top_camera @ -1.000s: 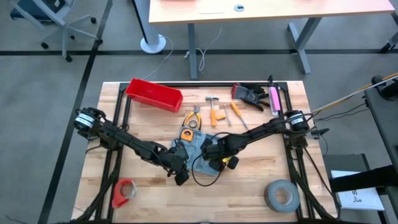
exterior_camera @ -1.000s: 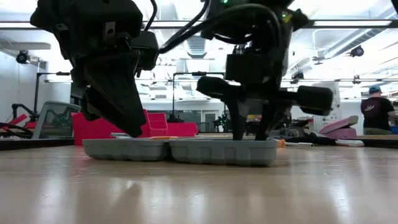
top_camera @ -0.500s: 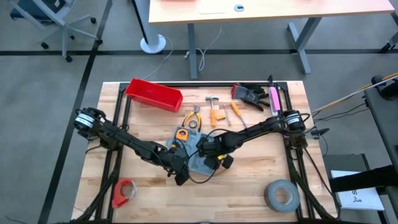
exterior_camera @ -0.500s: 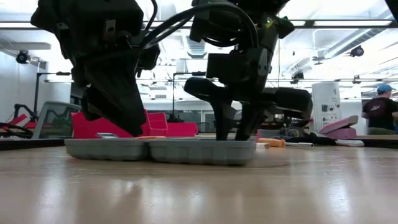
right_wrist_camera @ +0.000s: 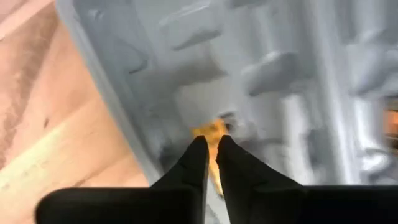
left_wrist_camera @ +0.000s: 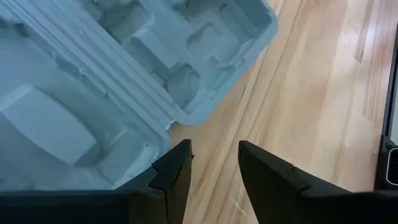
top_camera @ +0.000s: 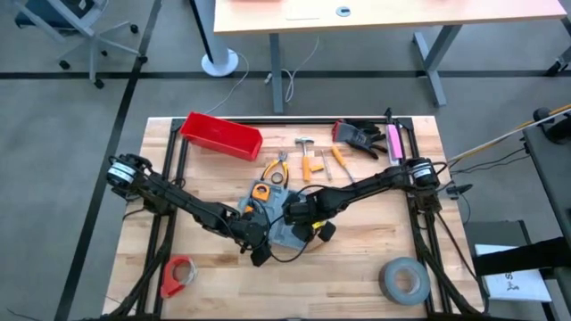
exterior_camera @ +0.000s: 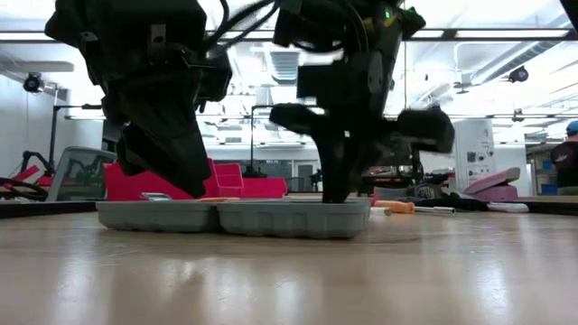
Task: Prefit tool cases
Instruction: Remove the yellow screwdriver bit set from the prefit tool case to the table
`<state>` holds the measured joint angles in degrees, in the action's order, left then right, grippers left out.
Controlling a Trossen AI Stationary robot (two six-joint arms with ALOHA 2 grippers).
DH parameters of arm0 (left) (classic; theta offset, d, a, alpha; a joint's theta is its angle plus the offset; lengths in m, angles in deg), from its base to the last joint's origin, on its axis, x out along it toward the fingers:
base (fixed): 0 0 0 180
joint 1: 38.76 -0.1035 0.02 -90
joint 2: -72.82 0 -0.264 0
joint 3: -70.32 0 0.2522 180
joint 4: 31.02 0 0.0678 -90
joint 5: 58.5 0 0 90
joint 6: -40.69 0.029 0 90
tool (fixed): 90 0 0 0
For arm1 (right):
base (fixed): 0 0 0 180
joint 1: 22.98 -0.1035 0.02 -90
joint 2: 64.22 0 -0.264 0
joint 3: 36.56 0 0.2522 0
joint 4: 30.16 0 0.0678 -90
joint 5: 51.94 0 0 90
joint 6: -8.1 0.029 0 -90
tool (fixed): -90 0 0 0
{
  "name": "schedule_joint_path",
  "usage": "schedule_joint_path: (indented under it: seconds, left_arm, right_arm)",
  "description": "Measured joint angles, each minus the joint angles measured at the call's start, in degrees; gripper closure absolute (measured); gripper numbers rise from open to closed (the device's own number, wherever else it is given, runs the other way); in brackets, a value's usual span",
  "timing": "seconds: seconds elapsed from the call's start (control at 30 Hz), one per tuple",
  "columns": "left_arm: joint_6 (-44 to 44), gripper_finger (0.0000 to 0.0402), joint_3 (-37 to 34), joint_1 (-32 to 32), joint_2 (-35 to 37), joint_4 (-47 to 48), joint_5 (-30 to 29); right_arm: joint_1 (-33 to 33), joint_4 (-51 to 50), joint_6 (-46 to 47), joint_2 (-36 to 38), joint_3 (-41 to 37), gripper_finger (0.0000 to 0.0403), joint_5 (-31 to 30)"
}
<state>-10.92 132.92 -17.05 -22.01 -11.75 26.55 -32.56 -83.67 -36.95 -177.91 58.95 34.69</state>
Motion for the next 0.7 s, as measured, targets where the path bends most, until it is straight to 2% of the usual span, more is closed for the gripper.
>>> schedule_joint_path:
  seconds: [0.4, 0.7]
  left_arm:
    - [0.0, 0.0261, 0.0, 0.0, 0.0, 0.1, 1.3]
    - [0.0, 0.0271, 0.0, 0.2, 0.0, 0.1, 1.5]
  right_arm:
    - [-0.2, -2.1, -2.7, 0.9, 1.8, 0.0294, 0.4]
    - [0.3, -1.2, -4.7, -1.8, 1.8, 0.0257, 0.4]
